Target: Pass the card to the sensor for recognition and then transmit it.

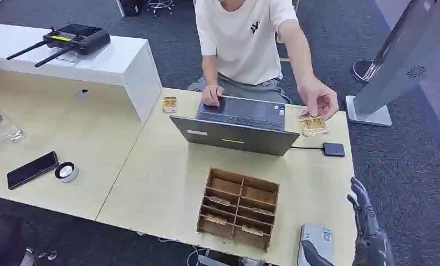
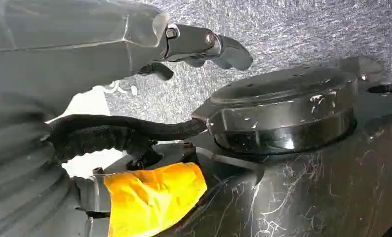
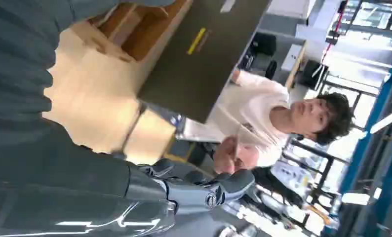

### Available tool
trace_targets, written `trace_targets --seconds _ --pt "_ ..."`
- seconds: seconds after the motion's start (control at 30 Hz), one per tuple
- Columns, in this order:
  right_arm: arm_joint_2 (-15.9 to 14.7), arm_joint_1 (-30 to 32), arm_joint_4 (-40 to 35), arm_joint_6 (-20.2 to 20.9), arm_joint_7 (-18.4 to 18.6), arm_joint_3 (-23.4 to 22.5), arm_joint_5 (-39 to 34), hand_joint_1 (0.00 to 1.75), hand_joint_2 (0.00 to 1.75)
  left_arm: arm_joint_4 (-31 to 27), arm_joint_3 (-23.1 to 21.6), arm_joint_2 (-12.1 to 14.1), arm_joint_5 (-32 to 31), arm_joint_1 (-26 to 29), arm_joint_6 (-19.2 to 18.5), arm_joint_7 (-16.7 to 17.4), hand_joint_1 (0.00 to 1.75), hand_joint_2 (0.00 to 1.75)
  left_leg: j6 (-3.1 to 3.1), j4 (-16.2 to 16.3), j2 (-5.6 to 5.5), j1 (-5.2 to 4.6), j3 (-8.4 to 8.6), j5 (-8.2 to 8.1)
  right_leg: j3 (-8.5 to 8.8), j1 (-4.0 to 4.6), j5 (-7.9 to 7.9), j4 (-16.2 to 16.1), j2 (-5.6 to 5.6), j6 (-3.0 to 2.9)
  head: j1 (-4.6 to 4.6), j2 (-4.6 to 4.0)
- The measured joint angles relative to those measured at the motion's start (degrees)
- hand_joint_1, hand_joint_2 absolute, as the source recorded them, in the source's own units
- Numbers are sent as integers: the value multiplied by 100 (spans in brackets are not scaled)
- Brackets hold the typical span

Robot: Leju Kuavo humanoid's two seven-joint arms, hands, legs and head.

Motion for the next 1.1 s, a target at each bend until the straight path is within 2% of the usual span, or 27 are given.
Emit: trace_targets --seconds 0.27,0.43,0.73,0.87,1.1 --pt "389 -410 113 196 559 11 2548 0 175 0 -258 79 129 -165 -2 -44 0 175 -3 0 0 1 0 4 0 1 0 2 0 0 0 0" --pt "649 -715 312 297 871 46 3672 0 175 0 -635 188 373 -395 0 -162 0 175 -8 -1 -2 1 0 8 1 1 1 3 0 -1 2 0" --pt "876 -1224 725 448 1433 214 4713 0 175 61 -1459 347 1003 -901 0 -507 0 175 -10 -1 -5 1 -2 11 3 1 2 4 -3 0 2 0" --pt "953 -1406 894 507 1565 289 4919 0 175 103 -1816 391 1180 -1113 0 -612 0 175 -8 -1 -7 1 -3 13 3 1 2 4 -5 0 2 0" --pt "1058 -1636 1119 669 1831 310 5255 0 175 146 -2190 435 1296 -1344 0 -686 0 175 -11 -1 -7 1 -4 15 3 1 2 5 -6 -1 2 0"
